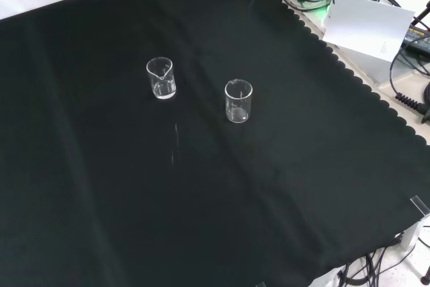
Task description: Pick up the beaker on the right.
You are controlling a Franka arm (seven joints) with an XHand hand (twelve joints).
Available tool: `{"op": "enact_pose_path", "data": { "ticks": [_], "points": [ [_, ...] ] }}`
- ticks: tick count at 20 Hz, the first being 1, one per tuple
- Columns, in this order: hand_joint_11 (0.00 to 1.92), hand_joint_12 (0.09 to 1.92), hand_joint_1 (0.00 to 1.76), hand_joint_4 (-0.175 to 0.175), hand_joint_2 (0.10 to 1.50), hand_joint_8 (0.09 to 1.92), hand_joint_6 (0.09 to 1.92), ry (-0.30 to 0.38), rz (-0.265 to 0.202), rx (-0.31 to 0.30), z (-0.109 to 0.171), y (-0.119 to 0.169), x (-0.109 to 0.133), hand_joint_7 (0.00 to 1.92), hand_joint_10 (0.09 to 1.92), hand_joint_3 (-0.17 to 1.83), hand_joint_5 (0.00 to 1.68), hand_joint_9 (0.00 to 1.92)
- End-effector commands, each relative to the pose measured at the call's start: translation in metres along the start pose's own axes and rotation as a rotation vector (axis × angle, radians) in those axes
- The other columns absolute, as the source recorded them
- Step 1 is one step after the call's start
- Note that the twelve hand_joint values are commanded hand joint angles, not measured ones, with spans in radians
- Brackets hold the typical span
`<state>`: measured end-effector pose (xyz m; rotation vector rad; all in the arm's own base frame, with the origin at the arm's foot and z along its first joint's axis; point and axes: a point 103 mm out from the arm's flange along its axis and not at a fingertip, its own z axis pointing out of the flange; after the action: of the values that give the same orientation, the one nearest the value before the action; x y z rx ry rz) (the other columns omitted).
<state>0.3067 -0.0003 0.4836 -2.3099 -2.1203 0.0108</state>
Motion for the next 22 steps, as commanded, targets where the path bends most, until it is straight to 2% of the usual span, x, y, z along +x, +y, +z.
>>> {"op": "enact_pose_path", "data": {
  "ticks": [1, 5, 12, 17, 22],
  "points": [
    [0.00, 1.26, 0.14, -0.033, 1.12, 0.59, 0.33, -0.010, 0.000, -0.007, 0.001, 0.000, 0.000, 0.03, 0.70, 0.51, 0.25, 0.15],
    [0.00, 1.26, 0.11, -0.033, 1.23, 0.58, 0.16, -0.015, -0.002, 0.000, 0.002, 0.000, 0.000, 0.02, 0.71, 0.34, 0.31, 0.14],
    [0.00, 1.26, 0.11, -0.033, 1.24, 0.58, 0.13, -0.014, 0.019, 0.012, 0.006, 0.002, -0.005, 0.02, 0.71, 0.32, 0.32, 0.13],
    [0.00, 1.26, 0.13, -0.033, 1.23, 0.59, 0.12, -0.004, 0.052, 0.020, 0.021, 0.011, -0.016, 0.04, 0.71, 0.30, 0.32, 0.14],
    [0.00, 1.26, 0.19, -0.036, 1.20, 0.61, 0.10, 0.056, 0.091, 0.013, 0.041, 0.020, -0.033, 0.08, 0.73, 0.28, 0.33, 0.17]
  ]
}}
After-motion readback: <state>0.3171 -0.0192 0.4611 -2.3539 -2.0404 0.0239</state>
